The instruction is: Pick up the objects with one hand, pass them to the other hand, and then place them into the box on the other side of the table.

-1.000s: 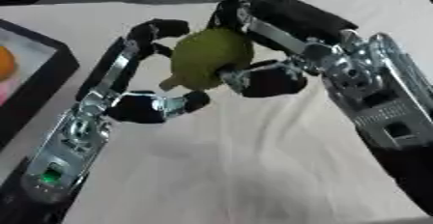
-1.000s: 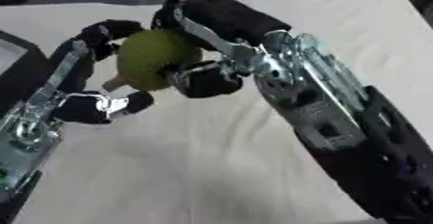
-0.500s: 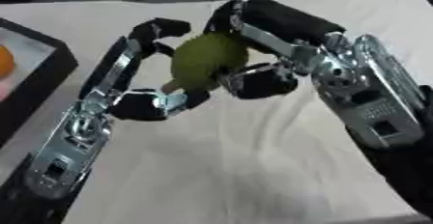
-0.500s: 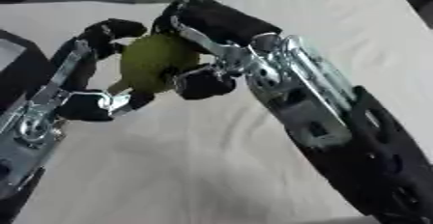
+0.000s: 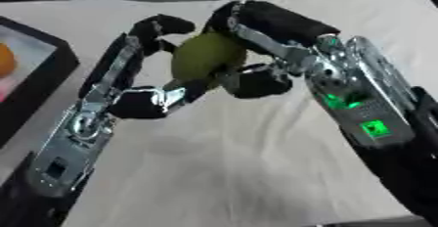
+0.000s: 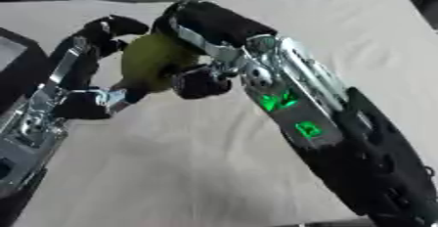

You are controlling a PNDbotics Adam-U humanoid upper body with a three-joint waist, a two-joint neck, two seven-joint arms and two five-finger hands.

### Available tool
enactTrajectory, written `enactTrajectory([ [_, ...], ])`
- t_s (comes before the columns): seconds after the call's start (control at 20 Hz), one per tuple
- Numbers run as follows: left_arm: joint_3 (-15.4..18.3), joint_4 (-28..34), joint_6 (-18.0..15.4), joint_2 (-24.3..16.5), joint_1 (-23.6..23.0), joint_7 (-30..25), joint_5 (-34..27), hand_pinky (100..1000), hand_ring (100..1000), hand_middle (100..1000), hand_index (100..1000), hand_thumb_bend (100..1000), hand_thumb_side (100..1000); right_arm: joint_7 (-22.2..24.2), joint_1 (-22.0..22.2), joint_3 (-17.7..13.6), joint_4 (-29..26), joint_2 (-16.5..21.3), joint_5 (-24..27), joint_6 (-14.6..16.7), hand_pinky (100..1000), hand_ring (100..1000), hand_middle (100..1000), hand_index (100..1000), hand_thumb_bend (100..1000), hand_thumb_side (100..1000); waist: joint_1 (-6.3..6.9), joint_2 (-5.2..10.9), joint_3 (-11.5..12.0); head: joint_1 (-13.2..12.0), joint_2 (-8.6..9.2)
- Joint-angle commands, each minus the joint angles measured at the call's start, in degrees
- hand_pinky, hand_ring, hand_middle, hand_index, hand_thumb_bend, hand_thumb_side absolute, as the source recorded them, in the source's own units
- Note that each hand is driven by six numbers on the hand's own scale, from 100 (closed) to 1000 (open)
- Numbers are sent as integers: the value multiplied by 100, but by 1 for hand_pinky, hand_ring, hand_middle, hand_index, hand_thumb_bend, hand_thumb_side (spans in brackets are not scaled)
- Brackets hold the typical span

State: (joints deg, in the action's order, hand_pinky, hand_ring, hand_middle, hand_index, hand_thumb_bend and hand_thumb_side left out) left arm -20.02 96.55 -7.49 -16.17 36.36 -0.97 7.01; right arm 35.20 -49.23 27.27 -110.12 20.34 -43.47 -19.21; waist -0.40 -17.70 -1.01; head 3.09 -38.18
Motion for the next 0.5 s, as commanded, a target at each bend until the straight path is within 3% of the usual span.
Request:
enactTrajectory([
  [0.05,-38,28,167,-14,121,-102,203,660,818,736,798,609,495,-79,-56,-74,-221,112,168,-27,761,745,658,683,100,100,-46,248,7,-8,33],
  [0.5,-41,29,637,73,164,-94,728,659,817,733,799,583,482,-115,-55,-104,-444,163,465,-80,759,744,652,680,100,100,-35,245,19,0,77],
])
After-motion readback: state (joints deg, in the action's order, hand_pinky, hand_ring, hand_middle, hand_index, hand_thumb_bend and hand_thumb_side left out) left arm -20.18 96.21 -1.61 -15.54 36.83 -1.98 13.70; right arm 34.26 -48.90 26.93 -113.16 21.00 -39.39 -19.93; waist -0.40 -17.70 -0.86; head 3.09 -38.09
